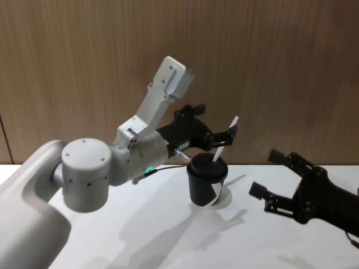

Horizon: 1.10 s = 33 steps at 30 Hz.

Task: Pick up the straw with one hand, pass it to the other hand, and insert it into the cup.

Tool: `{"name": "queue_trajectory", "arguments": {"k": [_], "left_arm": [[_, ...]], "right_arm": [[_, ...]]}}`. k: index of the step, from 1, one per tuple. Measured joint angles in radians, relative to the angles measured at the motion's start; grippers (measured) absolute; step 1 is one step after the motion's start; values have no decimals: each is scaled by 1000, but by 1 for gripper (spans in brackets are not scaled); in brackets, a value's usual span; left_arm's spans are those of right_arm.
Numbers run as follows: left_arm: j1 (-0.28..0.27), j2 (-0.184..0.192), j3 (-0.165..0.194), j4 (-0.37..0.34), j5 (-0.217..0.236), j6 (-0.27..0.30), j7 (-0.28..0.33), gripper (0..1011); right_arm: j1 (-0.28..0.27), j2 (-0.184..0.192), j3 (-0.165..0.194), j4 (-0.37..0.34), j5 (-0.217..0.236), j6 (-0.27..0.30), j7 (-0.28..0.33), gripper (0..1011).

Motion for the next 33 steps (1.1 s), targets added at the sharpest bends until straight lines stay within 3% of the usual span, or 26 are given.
{"name": "queue_trajectory", "arguments": {"k": [9,19,26,33], "left_arm": [[78,42,-34,-75,-9,-40,11,1003],[164,71,-78,-147,-10,-78,57,1003],[206,73,-100,-181,8,-120,99,1003],[240,62,-120,-205,30,-171,144,1003]], "right_arm": [[32,-48,9,-37,34,58,-99,1001],[73,-102,9,-92,51,144,-253,1001],[92,-109,-8,-126,42,205,-336,1001],[98,-95,-33,-143,21,241,-376,1001]]}}
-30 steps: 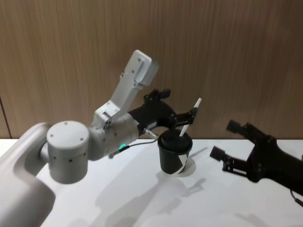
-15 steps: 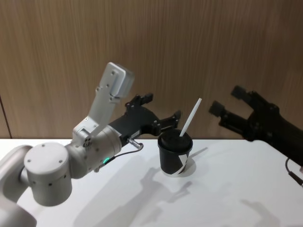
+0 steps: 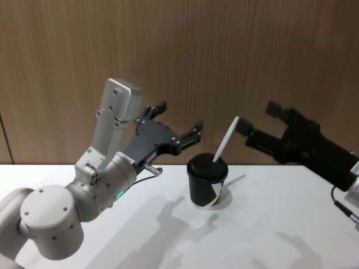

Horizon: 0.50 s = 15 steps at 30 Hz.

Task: Pick up the straw with one hand, pass it to the other hand, and insert it into the cup.

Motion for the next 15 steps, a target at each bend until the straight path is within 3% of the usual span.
{"name": "queue_trajectory", "arguments": {"k": [15], "left_arm": [[48,-26,-24,-43,33,-55,56,1003]], "right_arm": [[10,2,-70,8,-57,33,-79,1002]]}}
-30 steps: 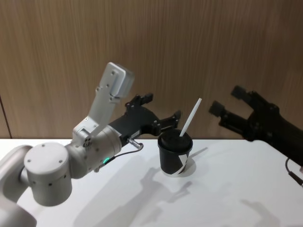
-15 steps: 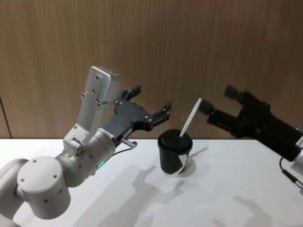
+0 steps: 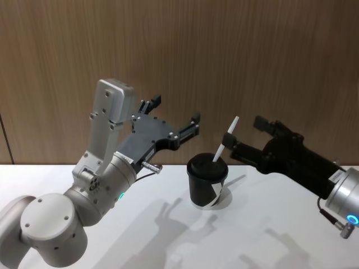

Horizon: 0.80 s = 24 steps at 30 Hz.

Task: Pick up the straw with one hand, pass it to the other hand, and insert it into the cup.

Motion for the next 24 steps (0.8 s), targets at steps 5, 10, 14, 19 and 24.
{"name": "queue_trajectory", "arguments": {"k": [5,10,14,19,24], "left_arm": [[9,-4,-5,-9,6,-4,8,1003],[16,-7,-9,-16,10,-6,13,1003],[19,-8,-12,-19,12,-8,16,1003],[22,-10,-14,-23,14,-9,19,1003],[24,-10,-15,-25,15,-10,21,1003]], "right_arm": [[8,-11,-19,11,-12,-1,-26,1001],[14,-18,-29,17,-20,-3,-40,1001],[17,-22,-37,22,-24,-5,-51,1001],[20,-26,-42,25,-28,-7,-58,1001],[21,-28,-46,27,-30,-8,-63,1001]]}}
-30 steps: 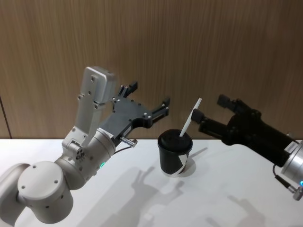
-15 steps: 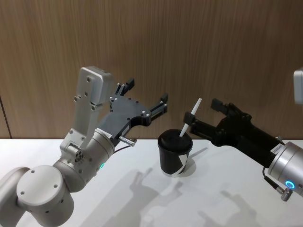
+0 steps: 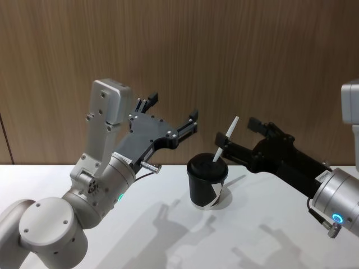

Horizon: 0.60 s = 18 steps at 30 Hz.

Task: Pick up the straw with one hand, pass it to the other hand, and insert it into the cup.

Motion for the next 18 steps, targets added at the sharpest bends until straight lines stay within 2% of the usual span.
{"name": "queue_trajectory", "arguments": {"k": [18], "left_arm": [[3,-1,-2,-3,2,-2,3,1003]], "right_arm": [[2,-3,-6,3,-4,-2,-7,1001]]}}
